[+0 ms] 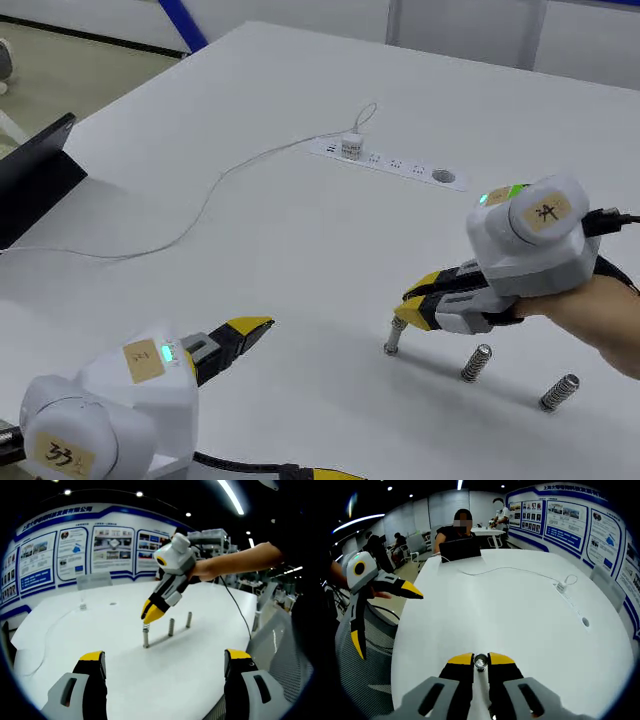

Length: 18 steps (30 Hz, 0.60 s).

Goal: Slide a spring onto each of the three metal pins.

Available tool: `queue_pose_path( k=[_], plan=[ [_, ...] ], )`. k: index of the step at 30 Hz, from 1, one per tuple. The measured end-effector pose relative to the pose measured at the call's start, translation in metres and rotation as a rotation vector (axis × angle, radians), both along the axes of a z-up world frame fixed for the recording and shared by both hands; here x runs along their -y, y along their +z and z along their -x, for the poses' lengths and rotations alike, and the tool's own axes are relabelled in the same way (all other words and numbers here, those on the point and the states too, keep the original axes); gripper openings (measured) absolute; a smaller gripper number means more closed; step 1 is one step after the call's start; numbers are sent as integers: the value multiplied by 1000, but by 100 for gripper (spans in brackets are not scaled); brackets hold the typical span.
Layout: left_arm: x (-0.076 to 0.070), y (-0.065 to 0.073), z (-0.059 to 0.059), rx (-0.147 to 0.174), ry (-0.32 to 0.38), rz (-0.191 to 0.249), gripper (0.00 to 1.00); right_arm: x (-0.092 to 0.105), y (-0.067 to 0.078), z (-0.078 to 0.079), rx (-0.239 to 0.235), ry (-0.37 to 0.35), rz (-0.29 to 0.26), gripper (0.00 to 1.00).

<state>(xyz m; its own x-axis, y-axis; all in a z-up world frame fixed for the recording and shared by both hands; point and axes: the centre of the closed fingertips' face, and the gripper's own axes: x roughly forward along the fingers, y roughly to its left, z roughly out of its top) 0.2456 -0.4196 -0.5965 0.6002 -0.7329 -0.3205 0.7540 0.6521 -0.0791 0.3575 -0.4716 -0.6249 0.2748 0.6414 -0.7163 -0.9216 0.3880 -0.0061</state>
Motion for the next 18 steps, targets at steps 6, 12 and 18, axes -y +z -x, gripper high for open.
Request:
queue_pose_path(
  k=[6, 12, 18],
  plan=[
    [-1, 1, -1, -1, 5, 10, 100, -2, -8, -3, -31, 5, 32, 11],
    [0, 2, -1, -3, 9, 20, 100, -3, -16, -2, -50, 24, 66, 11],
    [0, 2, -1, -2, 10, 16, 100, -5, -23, 0, -59, 36, 85, 11]
  ],
)
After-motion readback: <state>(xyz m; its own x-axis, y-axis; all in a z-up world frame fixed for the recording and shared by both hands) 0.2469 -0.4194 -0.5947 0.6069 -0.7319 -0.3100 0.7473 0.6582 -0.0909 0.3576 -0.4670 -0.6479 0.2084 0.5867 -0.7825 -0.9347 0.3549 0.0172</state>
